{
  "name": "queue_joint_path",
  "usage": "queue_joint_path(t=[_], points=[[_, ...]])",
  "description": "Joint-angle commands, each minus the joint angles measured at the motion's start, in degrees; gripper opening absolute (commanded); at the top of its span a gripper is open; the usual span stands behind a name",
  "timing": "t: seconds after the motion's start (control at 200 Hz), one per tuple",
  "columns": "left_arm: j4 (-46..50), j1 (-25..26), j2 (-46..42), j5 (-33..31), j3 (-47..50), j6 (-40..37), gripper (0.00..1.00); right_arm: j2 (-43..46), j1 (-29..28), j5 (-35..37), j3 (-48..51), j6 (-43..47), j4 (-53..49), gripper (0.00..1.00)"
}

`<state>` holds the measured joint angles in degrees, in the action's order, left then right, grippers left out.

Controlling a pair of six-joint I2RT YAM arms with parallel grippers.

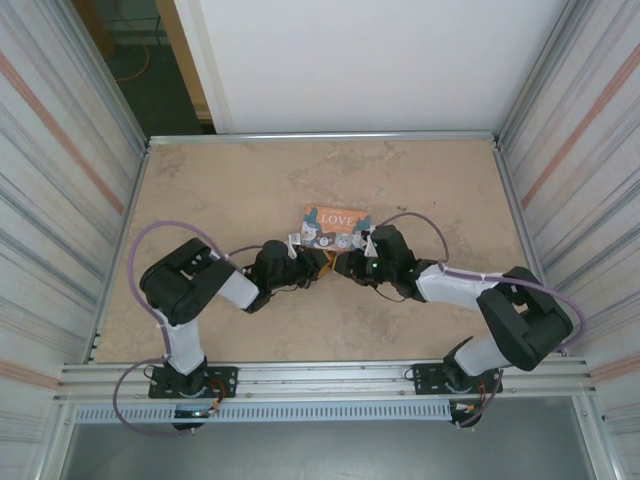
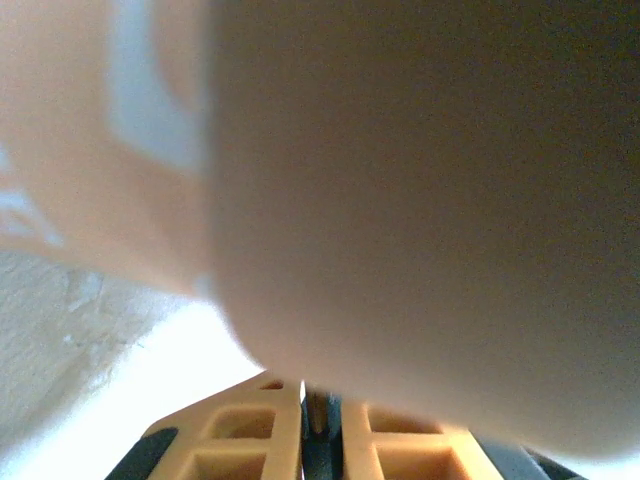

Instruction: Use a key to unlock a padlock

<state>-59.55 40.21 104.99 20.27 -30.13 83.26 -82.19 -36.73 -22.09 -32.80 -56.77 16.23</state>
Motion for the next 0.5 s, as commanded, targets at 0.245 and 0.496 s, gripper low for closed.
queue_joint_path(t=[0.245,0.496], points=[[8.7,-0.8,-6.5,-0.2,-0.4,-4.5,0.00,11.6,-0.8,6.2,-1.6,11.4,-10.2,0.46],[20.9,-0.8,-13.2,-1.6,-1.8,-6.8,0.00,21.9,-5.5,15.5,-3.2,26.9,-17.8,0.61]])
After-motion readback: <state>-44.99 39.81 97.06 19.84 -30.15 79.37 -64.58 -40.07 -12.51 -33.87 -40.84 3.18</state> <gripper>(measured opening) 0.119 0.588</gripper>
